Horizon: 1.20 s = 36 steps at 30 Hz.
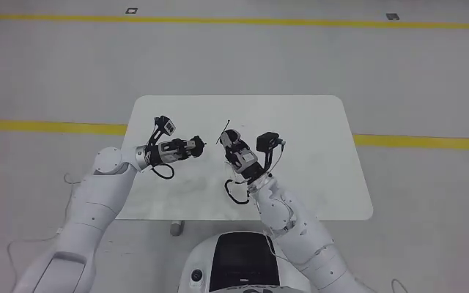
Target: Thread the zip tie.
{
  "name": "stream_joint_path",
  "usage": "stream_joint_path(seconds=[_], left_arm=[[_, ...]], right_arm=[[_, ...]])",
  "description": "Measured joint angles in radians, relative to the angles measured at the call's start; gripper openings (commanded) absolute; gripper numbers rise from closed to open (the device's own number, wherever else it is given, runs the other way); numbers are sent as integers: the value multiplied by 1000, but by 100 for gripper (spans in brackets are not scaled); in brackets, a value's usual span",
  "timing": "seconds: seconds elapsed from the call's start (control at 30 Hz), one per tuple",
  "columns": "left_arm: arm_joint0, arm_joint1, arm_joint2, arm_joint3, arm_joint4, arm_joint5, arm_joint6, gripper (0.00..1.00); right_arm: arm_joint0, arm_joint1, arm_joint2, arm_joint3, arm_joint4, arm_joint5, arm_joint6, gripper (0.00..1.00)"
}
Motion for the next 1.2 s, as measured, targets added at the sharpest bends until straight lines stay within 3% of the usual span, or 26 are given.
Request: stream_joint_path(seconds=[0.27, 0.67, 0.87, 1.2], left_arm=[[0, 0, 0, 0, 0, 0, 0, 0], [0, 0, 0, 0, 0, 0, 0, 0], [0, 0, 0, 0, 0, 0, 0, 0], [0, 0, 0, 0, 0, 0, 0, 0]], right_arm=[[22, -12, -46, 47, 13, 1, -46, 0], [29, -14, -52, 54, 3, 1, -61, 0], [19, -13, -72, 33, -62, 23, -75, 0], [38, -21, -96, 59, -111, 68, -119, 0]])
